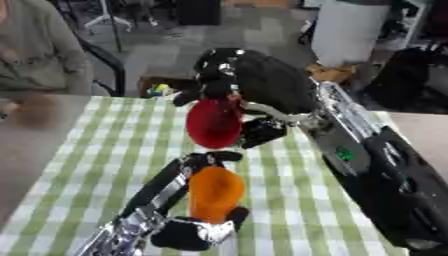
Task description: Pour the contents of one cup into another cup.
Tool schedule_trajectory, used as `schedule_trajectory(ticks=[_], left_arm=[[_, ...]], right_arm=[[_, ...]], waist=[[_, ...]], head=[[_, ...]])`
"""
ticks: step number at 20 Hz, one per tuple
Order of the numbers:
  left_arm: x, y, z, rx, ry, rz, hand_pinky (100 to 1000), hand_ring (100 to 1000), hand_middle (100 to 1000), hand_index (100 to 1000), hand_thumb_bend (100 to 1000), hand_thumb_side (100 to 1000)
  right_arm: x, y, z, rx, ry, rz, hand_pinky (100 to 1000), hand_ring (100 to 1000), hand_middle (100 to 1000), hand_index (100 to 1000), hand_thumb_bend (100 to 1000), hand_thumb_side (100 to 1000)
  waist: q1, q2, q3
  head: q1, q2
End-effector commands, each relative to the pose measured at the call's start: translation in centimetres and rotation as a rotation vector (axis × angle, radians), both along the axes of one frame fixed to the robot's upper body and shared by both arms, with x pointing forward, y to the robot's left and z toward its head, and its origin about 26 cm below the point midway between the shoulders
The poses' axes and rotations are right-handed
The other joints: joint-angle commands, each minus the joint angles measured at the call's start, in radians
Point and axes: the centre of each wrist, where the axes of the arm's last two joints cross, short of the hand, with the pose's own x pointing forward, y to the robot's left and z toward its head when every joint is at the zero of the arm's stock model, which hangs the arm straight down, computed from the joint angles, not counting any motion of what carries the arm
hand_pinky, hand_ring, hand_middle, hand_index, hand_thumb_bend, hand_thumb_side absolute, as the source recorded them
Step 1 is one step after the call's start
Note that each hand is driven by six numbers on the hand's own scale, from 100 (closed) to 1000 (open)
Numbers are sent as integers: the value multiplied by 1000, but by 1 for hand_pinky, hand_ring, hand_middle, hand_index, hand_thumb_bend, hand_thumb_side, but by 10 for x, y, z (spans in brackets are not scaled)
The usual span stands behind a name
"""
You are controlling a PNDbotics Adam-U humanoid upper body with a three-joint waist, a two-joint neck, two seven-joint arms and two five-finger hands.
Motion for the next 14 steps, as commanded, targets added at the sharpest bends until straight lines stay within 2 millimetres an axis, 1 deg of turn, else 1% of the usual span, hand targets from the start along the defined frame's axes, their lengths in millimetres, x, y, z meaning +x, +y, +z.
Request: schedule_trajectory(ticks=[1, 3, 8, 14], left_arm=[[2, 5, 8, -10, -21, 14, 383, 479, 453, 875, 100, 315], [2, 6, 8, -14, -20, 18, 383, 480, 453, 875, 100, 316], [3, 9, 10, -34, -13, 36, 384, 480, 453, 875, 100, 323], [5, 12, 11, -47, -13, 54, 384, 481, 453, 875, 100, 324]], right_arm=[[-1, -5, 11, 4, -70, -14, 736, 579, 482, 780, 223, 100], [0, -5, 9, 7, -89, -16, 736, 578, 481, 780, 222, 100], [1, -5, 6, 13, -138, -11, 744, 579, 513, 779, 223, 100], [2, -5, 3, 14, -184, 2, 757, 580, 578, 779, 227, 100]], waist=[[2, -24, 1], [2, -24, 1], [2, -25, 2], [0, -26, 2]], head=[[3, -14], [4, -15], [4, -17], [5, -19]])
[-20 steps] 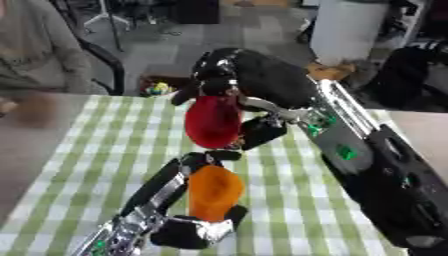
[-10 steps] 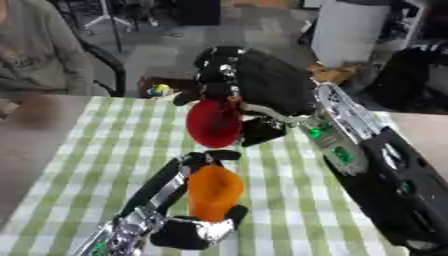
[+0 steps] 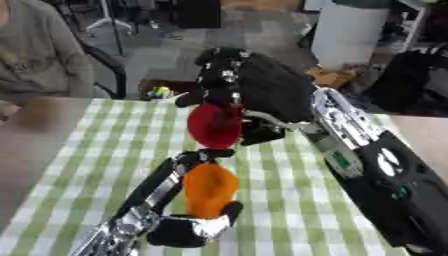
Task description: Pour the contents of one cup into another cup.
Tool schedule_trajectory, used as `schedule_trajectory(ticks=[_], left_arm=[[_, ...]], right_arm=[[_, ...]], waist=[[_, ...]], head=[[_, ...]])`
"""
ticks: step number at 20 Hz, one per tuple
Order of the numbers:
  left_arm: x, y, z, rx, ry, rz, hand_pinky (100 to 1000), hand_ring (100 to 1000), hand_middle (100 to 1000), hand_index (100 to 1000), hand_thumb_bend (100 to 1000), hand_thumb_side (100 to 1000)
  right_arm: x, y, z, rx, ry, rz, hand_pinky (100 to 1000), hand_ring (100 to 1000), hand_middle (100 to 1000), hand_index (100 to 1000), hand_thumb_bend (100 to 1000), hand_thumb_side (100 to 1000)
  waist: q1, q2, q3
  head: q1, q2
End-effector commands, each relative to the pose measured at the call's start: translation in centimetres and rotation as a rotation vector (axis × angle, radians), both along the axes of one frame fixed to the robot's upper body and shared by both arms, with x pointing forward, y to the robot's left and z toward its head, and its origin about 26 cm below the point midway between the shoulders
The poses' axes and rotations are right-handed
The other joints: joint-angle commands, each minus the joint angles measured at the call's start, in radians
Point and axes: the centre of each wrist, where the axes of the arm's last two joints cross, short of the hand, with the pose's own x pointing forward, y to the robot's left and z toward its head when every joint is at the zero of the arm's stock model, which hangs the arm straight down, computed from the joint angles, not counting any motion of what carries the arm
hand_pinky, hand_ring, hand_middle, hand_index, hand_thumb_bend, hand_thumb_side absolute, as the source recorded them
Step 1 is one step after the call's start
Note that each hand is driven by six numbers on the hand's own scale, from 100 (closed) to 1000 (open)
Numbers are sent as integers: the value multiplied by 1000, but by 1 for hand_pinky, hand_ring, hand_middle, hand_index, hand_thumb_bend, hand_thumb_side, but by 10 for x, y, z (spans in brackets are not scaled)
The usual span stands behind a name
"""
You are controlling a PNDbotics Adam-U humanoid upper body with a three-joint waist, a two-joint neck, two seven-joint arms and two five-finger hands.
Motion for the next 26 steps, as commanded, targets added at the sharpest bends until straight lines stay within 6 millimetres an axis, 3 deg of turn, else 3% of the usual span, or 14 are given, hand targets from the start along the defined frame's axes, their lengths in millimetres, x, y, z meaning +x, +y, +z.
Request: schedule_trajectory(ticks=[1, 5, 15, 26], left_arm=[[1, 5, 9, -14, -24, 11, 383, 481, 453, 875, 100, 323], [2, 6, 10, -18, -25, 16, 383, 481, 453, 875, 100, 323], [2, 7, 9, -20, -22, 25, 382, 483, 453, 876, 100, 323], [3, 9, 10, -29, -22, 37, 380, 483, 452, 875, 100, 317]], right_arm=[[-1, -4, 10, -7, -57, -5, 759, 581, 588, 779, 228, 100], [-1, -3, 9, -8, -82, 3, 767, 582, 639, 779, 233, 100], [-9, 0, 15, -26, -195, 19, 815, 587, 970, 778, 260, 100], [-12, 2, 16, -33, -278, 28, 828, 589, 1000, 778, 270, 100]], waist=[[2, -24, 1], [2, -25, 1], [0, -27, -4], [0, -29, -10]], head=[[4, -11], [3, -12], [6, -13], [6, -16]])
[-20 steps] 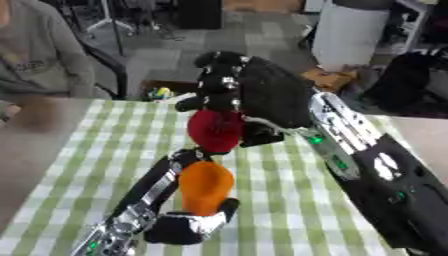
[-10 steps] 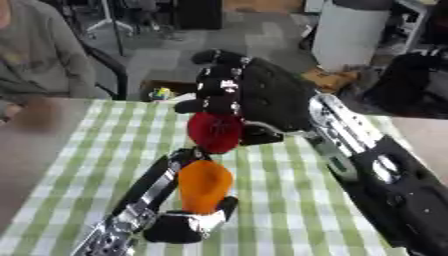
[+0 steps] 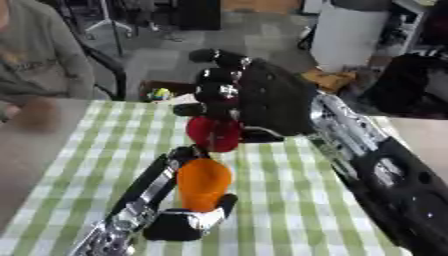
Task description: Pour the contents of one cup into another cup.
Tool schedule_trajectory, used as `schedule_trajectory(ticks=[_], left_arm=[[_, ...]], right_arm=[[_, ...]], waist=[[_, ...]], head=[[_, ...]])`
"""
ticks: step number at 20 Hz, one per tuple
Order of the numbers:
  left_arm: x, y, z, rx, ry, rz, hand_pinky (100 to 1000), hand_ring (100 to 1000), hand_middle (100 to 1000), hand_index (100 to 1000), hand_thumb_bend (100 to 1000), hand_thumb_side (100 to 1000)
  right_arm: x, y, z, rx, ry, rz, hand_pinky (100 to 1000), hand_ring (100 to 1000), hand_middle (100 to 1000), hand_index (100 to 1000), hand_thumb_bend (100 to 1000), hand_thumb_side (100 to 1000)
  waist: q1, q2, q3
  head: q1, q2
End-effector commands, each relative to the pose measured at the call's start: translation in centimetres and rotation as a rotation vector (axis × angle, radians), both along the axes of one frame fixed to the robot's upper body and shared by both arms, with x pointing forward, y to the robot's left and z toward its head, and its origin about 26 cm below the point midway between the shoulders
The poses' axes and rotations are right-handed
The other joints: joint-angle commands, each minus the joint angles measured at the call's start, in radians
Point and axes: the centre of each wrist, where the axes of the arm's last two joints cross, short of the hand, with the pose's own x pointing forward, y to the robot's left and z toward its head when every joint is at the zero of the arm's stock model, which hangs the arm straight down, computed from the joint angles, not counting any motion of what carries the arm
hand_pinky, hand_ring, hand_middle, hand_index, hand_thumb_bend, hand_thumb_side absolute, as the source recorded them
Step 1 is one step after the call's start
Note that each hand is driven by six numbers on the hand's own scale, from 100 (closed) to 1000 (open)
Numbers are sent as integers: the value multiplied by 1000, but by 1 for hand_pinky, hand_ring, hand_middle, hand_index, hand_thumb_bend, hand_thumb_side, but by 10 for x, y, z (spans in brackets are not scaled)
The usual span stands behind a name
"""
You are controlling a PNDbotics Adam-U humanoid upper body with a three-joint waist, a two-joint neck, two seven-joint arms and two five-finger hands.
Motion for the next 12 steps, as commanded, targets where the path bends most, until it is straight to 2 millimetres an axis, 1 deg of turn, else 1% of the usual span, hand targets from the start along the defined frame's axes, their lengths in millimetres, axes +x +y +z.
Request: schedule_trajectory(ticks=[1, 12], left_arm=[[1, 5, 9, -12, -26, 9, 380, 483, 452, 875, 100, 317], [1, 6, 10, -13, -28, 12, 378, 483, 451, 875, 100, 310]], right_arm=[[-4, -2, 14, -6, -58, 16, 828, 588, 1000, 777, 271, 100], [-2, -2, 13, -7, -70, 16, 848, 589, 1000, 777, 274, 100]], waist=[[2, -23, -1], [2, -25, -2]], head=[[1, -15], [2, -17]])
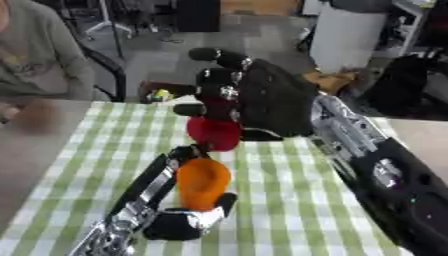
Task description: Pour the contents of one cup into another cup.
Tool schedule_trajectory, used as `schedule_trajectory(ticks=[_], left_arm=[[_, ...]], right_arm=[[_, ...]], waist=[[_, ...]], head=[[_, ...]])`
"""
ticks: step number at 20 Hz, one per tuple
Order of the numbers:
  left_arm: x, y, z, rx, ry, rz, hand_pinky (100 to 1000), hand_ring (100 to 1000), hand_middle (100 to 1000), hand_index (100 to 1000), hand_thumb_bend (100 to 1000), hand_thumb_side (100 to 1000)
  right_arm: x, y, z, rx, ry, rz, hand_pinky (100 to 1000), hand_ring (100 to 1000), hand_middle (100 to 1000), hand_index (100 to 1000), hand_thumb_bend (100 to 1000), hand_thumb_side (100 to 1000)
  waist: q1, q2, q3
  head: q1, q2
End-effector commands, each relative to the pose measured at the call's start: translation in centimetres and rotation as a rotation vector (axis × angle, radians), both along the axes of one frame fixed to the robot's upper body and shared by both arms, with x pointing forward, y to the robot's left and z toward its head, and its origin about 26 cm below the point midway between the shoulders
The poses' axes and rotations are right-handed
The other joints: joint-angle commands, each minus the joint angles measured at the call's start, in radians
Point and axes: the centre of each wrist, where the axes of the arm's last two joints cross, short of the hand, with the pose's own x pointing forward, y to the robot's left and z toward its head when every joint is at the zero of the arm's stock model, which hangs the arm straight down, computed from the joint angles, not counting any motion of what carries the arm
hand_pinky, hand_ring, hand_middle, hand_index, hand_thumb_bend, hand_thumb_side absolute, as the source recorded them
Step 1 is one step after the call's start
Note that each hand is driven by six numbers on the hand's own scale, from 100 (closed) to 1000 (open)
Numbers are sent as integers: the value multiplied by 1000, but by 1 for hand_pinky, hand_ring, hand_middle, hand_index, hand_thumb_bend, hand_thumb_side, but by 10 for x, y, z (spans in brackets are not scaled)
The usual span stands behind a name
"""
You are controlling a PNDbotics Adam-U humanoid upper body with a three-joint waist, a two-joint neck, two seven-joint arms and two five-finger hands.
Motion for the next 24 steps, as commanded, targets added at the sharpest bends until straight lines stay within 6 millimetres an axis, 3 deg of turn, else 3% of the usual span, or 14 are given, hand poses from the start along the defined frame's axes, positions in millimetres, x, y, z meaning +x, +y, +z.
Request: schedule_trajectory(ticks=[1, 8, 14, 18, 24], left_arm=[[1, 5, 10, -11, -30, 8, 377, 483, 451, 875, 100, 307], [1, 6, 9, -10, -28, 11, 376, 479, 450, 874, 100, 305], [5, 10, 3, 1, -27, 46, 373, 473, 449, 874, 100, 294], [13, 15, -10, 12, -24, 103, 376, 474, 446, 873, 100, 287], [32, 27, -39, 15, -9, 233, 381, 479, 448, 873, 100, 285]], right_arm=[[-2, -2, 13, -13, -46, 16, 849, 589, 1000, 777, 277, 100], [-1, -3, 11, -9, -42, 18, 841, 587, 1000, 775, 276, 100], [0, -5, 10, 8, -15, 27, 826, 585, 930, 774, 267, 100], [-1, -6, 9, 27, 11, 42, 807, 582, 813, 772, 258, 100], [-2, -8, 8, 43, 56, 53, 793, 581, 728, 773, 246, 100]], waist=[[3, -23, -1], [4, -23, 0], [5, -22, -3], [6, -20, -6], [5, -19, -11]], head=[[2, -16], [3, -16], [4, -17], [4, -14], [4, -11]])
